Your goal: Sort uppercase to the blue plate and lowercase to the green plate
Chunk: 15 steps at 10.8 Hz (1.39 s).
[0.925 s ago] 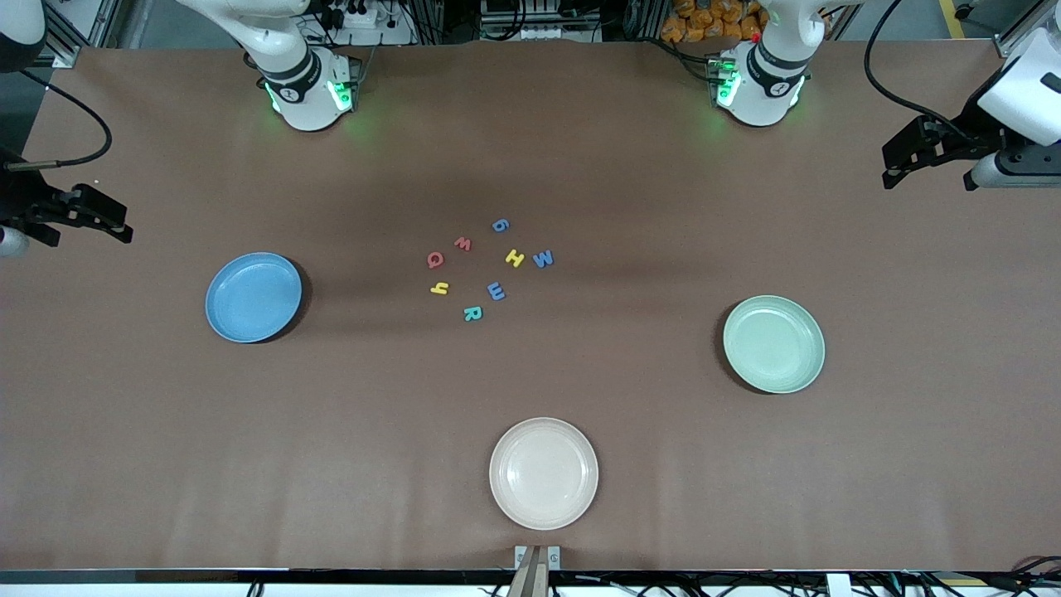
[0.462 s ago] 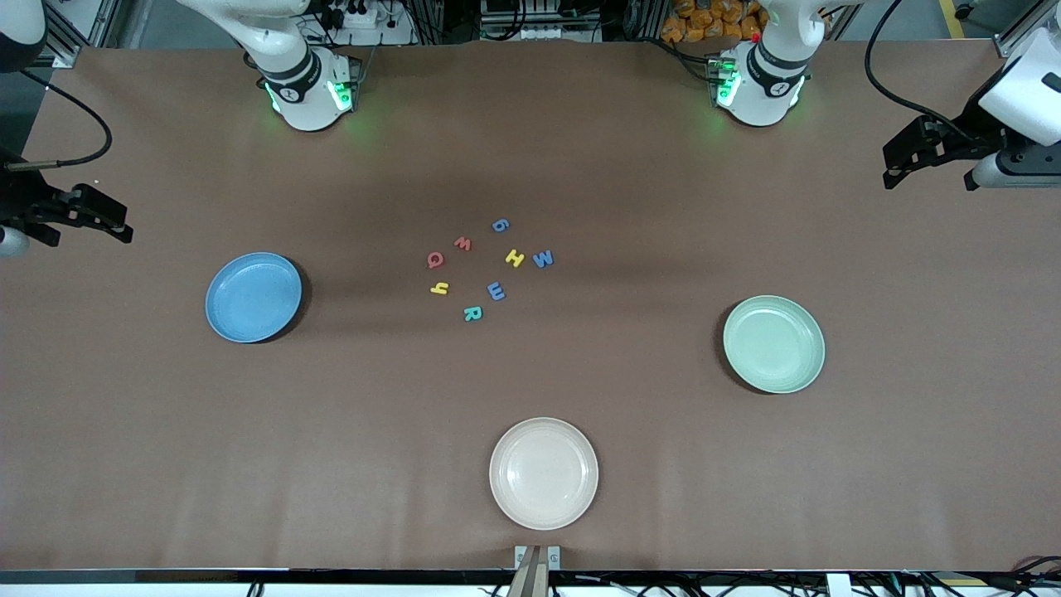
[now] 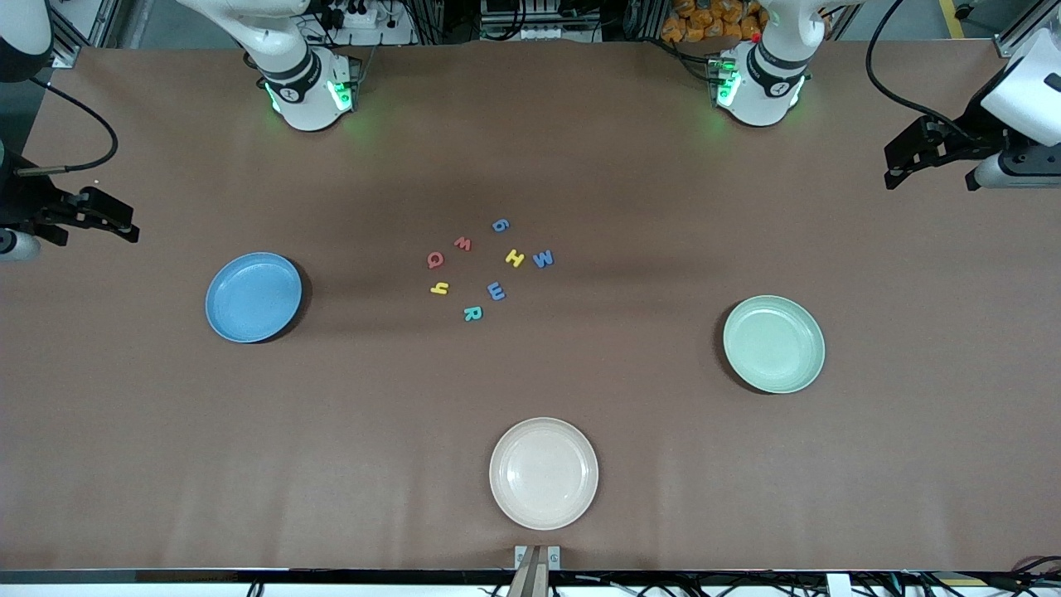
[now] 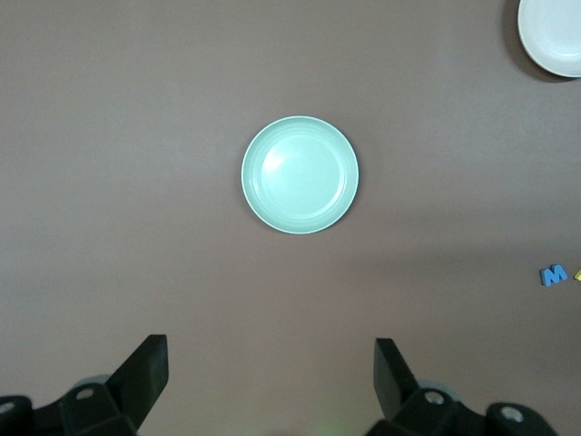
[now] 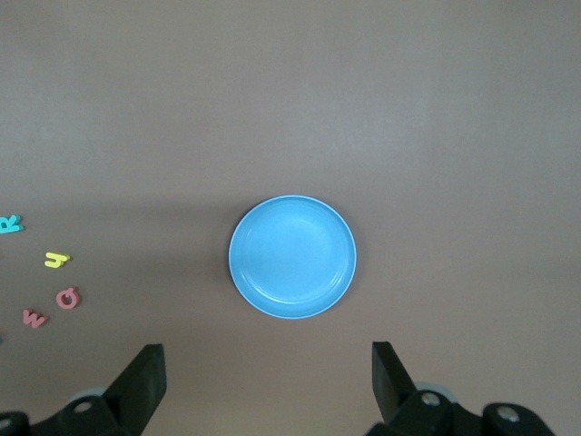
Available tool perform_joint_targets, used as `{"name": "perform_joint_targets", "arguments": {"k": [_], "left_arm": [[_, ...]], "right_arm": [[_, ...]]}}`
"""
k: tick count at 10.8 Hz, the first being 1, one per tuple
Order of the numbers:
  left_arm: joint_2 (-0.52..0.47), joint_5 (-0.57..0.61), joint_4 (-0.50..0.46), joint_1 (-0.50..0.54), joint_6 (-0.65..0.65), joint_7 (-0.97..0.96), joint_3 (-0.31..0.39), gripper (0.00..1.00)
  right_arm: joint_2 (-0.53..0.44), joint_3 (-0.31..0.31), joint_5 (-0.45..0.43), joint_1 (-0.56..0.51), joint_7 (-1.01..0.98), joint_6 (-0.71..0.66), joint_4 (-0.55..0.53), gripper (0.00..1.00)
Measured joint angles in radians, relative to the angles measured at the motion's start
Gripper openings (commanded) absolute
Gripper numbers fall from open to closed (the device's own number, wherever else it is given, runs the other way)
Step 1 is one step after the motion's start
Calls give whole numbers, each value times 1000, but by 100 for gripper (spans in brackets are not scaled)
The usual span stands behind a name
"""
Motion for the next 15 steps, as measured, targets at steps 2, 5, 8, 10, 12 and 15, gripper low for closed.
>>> {"name": "perform_joint_targets", "arguments": {"k": [2,5,8,10,12,15], "left_arm": [[2,0,0,0,0,0,1,100],[6,0,-1,-3,-1,0,-3,100],[9,0,-6,-7,-1,0,-5,100],[9,0,-9,-7,-2,0,-5,100],[9,0,-9,-8,-2,0,-6,100],[14,0,-13,-26,-4,0,-8,100]], "right_arm": [[0,0,0,0,0,-9,-9,100],[0,4,4,4,0,-21,-11,100],[0,12,19,17,0,-22,-11,100],[0,13,56,20,0,-24,-10,100],[1,14,69,48,0,-29,-12,100],[9,16,74,158,70,-17,-71,100]]}}
